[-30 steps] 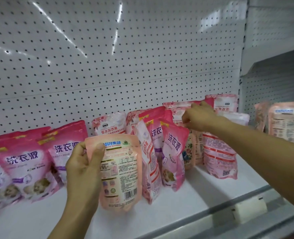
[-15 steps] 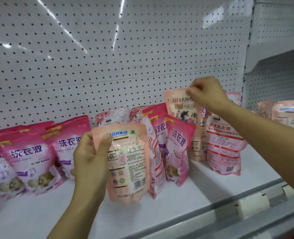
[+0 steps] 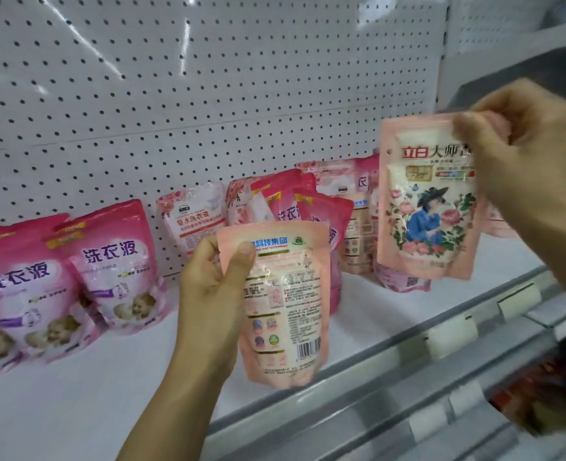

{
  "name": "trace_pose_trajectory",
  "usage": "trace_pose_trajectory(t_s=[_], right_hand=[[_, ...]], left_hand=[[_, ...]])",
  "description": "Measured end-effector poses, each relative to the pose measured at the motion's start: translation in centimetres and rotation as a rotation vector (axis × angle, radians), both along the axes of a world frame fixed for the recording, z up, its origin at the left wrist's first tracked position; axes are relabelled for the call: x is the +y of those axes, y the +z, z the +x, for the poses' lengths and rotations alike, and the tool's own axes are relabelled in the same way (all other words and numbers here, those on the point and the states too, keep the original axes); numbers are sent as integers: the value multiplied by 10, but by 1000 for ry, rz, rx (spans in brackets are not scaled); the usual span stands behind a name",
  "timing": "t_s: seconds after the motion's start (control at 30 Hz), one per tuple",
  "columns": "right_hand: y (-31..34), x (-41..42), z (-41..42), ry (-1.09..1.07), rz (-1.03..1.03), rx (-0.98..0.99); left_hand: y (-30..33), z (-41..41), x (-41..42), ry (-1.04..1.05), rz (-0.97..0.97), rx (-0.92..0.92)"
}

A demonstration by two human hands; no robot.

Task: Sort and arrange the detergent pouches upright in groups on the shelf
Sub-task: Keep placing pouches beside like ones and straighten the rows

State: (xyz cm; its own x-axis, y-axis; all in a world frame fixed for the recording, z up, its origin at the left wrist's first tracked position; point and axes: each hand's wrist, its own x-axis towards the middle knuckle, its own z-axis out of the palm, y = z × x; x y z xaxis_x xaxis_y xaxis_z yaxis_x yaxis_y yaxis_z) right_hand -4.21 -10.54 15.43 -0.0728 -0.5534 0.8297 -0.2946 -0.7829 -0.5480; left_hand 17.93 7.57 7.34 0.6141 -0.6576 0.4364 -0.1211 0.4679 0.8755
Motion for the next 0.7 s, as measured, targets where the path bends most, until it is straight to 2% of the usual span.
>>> trace_pose_trajectory(t_s=[0.37, 0.5, 0.7], right_hand=[[-81, -11, -148, 78, 148, 126], [-87, -29, -227, 89, 161, 171], [-86, -68, -321, 183, 275, 178]], left_hand=[[-28, -141, -73, -304, 151, -15], [-39, -219, -114, -304, 178, -26], [-40, -319, -179, -270, 166, 116]])
